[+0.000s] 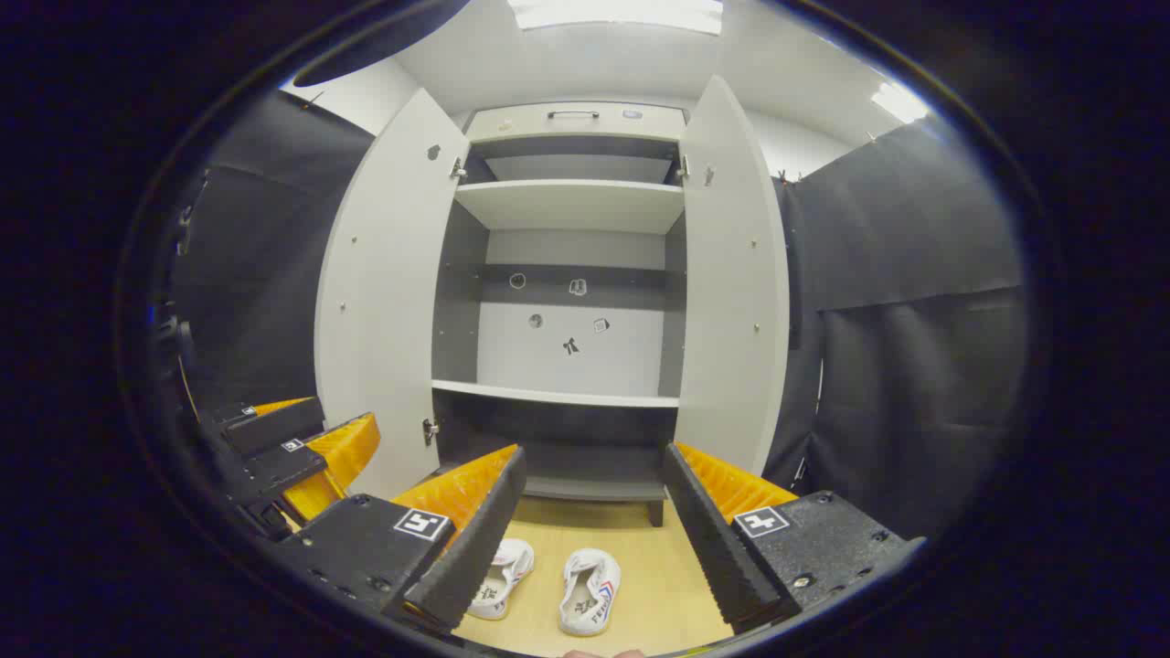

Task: Grab one shoe with the right hand and put it into the shoe cabinet, grab the other shoe with the left hand and put it into the shoe cabinet; then close the right door with the right hand and the left door with the left hand.

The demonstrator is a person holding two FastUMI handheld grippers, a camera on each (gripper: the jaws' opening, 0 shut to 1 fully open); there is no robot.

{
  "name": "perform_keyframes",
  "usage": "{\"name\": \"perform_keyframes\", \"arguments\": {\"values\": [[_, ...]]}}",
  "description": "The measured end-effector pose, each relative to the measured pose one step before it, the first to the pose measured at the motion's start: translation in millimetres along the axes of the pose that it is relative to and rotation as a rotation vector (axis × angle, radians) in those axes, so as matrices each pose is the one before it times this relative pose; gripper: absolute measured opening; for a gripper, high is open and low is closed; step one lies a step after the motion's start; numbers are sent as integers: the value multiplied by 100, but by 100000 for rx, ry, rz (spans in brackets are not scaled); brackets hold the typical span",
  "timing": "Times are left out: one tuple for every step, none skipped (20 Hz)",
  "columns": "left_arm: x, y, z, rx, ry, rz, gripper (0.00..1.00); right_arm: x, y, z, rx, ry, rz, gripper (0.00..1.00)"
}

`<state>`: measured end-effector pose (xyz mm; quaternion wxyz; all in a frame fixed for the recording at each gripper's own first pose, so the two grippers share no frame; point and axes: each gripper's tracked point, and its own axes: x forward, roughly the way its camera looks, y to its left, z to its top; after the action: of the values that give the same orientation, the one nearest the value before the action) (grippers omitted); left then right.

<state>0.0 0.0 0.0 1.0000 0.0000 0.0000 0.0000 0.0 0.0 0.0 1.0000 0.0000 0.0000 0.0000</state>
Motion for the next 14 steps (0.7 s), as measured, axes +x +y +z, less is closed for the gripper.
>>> {"name": "perform_keyframes", "arguments": {"values": [[103, -45, -64, -253, 158, -77, 95, 95, -103, 59, -15, -154, 90, 99], [-58, 95, 54, 14, -30, 683, 95, 124, -125, 54, 13, 48, 157, 98], [36, 136, -29, 46, -47, 834, 95, 38, -193, 31, 149, 76, 189, 98], [71, -3, -86, -139, 46, 288, 95, 148, -154, 11, 217, -67, 21, 98], [41, 6, 49, -127, 46, 255, 95, 86, -196, -45, 201, 86, 7, 98], [22, -28, -27, -117, -3, 203, 95, 192, -144, -14, 238, 125, -78, 98], [52, -68, -77, -273, 204, -9, 95, 201, -57, -33, 354, 164, 89, 98], [41, -61, -57, -237, 257, -60, 95, 119, -14, 17, 438, 106, 208, 98], [48, -12, -78, -87, 214, 97, 95, 85, -99, -16, 402, -75, 86, 98], [142, 85, -18, 136, 97, 343, 95, 197, -92, -38, 84, 139, 34, 99], [88, 106, -13, 209, 72, 431, 95, 139, -4, -147, -121, 198, -10, 98], [119, 65, -74, 74, 118, 329, 95, 116, -105, -2, -205, 103, 51, 99], [109, 35, -79, -23, 107, 130, 95, 151, -51, -98, -199, 81, -136, 98], [50, -38, -92, -30, 217, -127, 95, 223, -54, -93, -143, 146, -204, 99]]}}
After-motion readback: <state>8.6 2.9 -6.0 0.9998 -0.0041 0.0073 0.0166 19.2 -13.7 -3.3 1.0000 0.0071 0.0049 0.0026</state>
